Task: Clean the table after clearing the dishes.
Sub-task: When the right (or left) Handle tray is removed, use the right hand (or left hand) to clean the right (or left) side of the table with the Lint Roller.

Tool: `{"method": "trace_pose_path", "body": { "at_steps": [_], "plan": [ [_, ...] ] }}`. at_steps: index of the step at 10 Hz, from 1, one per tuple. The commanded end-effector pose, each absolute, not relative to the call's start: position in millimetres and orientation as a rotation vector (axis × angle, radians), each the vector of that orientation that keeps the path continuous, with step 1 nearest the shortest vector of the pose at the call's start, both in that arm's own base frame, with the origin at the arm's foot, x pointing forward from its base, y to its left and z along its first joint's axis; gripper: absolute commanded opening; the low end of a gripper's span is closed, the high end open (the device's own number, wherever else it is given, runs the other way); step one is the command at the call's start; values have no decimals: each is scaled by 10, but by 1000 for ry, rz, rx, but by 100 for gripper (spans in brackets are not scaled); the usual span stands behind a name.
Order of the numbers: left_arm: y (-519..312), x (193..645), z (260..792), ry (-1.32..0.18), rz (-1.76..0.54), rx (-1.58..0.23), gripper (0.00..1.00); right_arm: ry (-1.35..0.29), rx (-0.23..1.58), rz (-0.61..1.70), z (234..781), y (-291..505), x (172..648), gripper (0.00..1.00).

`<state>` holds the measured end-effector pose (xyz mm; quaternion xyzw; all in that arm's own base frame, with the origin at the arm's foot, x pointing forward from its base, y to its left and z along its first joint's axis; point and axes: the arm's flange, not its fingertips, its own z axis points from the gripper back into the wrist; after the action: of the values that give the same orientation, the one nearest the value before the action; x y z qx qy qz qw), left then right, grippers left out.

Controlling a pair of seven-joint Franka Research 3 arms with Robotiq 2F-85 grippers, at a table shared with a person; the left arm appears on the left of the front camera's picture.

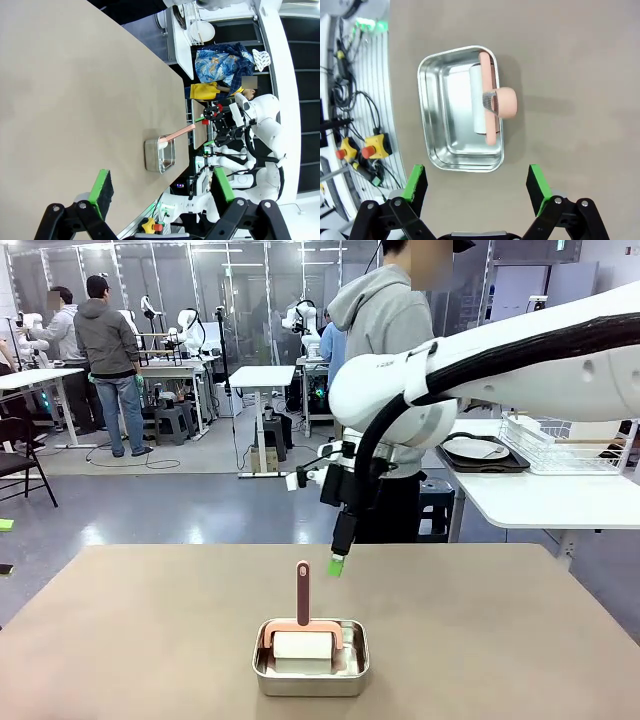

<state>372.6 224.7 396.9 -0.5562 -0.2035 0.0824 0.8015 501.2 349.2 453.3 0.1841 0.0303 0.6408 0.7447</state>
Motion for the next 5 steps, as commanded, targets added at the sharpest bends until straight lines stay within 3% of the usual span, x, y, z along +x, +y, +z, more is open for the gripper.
{"method": "trace_pose_path", "body": {
  "at_steps": [1,5],
  "plan": [
    [2260,3691,3983,-431,170,-1195,100,113,337,1456,4519,3777,5043,100],
    [2260,3691,3983,-431,170,-1195,100,131,227,1527,4421,4172,4921,100]
  ]
}}
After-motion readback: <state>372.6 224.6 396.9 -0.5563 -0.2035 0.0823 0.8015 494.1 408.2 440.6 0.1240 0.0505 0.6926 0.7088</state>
